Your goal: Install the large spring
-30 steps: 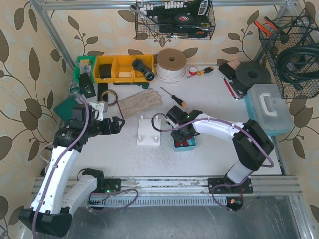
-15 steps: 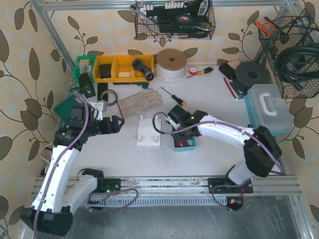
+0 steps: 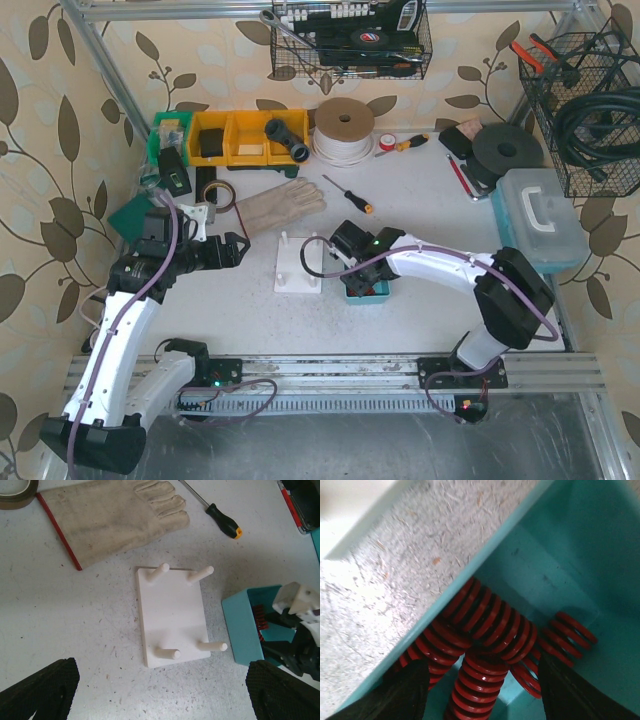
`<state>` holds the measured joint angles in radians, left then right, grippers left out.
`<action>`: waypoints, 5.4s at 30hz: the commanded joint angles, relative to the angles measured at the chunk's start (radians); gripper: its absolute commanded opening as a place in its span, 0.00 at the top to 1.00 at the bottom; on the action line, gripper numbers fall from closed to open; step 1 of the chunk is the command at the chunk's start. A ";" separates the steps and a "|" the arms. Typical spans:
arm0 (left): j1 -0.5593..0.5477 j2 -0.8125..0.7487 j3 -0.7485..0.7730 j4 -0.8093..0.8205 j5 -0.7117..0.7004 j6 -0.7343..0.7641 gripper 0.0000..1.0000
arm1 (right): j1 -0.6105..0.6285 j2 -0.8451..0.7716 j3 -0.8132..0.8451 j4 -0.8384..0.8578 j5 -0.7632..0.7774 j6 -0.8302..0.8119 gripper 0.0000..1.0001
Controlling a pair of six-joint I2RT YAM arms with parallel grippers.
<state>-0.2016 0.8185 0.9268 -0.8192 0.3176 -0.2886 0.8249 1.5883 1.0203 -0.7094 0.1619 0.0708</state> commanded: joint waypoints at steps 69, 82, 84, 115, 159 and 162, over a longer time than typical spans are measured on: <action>0.022 -0.011 -0.006 0.021 0.020 0.006 0.06 | -0.069 0.104 0.123 -0.171 0.127 0.591 0.46; 0.022 -0.033 -0.008 0.023 0.021 0.005 0.06 | -0.069 0.218 0.123 -0.160 0.134 0.801 0.46; 0.022 -0.035 -0.008 0.023 0.020 0.005 0.06 | -0.069 0.242 0.127 -0.149 0.124 0.808 0.46; 0.022 -0.031 -0.006 0.018 0.008 0.006 0.06 | -0.123 0.258 0.094 -0.092 0.106 0.775 0.97; -0.461 0.331 0.033 0.463 0.198 -0.514 0.13 | 0.074 -0.498 -0.408 1.052 -0.270 0.059 1.00; -0.480 0.394 0.135 0.284 0.138 -0.431 0.15 | 0.076 -0.504 -0.419 1.064 -0.278 0.054 1.00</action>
<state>-0.6609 1.1576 0.9344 -0.3756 0.5446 -0.7925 0.8925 1.1061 0.6193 0.2584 -0.0769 0.1551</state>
